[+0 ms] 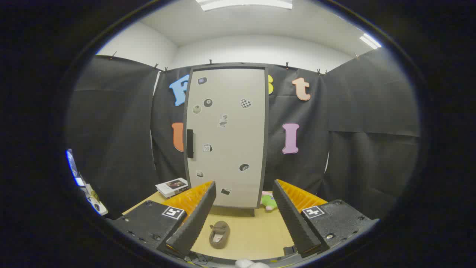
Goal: Open the shoe cabinet door, grab the shoes and put them into the shoe cabinet, then close the shoe cabinet door.
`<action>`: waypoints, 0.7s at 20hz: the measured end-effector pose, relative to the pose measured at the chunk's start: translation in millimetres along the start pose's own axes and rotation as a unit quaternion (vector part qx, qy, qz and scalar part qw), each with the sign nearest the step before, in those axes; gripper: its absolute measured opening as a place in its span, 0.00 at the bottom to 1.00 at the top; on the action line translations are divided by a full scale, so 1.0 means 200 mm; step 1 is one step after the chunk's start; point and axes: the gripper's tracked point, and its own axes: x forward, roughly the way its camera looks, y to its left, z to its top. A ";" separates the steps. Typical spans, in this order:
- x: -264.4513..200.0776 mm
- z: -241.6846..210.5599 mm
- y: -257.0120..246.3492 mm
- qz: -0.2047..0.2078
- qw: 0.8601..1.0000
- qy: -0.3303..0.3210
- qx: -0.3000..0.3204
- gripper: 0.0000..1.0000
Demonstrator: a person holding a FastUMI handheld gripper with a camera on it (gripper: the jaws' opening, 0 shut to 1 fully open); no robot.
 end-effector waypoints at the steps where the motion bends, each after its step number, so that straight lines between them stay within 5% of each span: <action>1: -0.01 0.01 -0.01 -0.003 1.000 -0.003 -0.002 1.00; 14: -0.02 0.04 -0.02 -0.022 1.000 -0.009 -0.010 1.00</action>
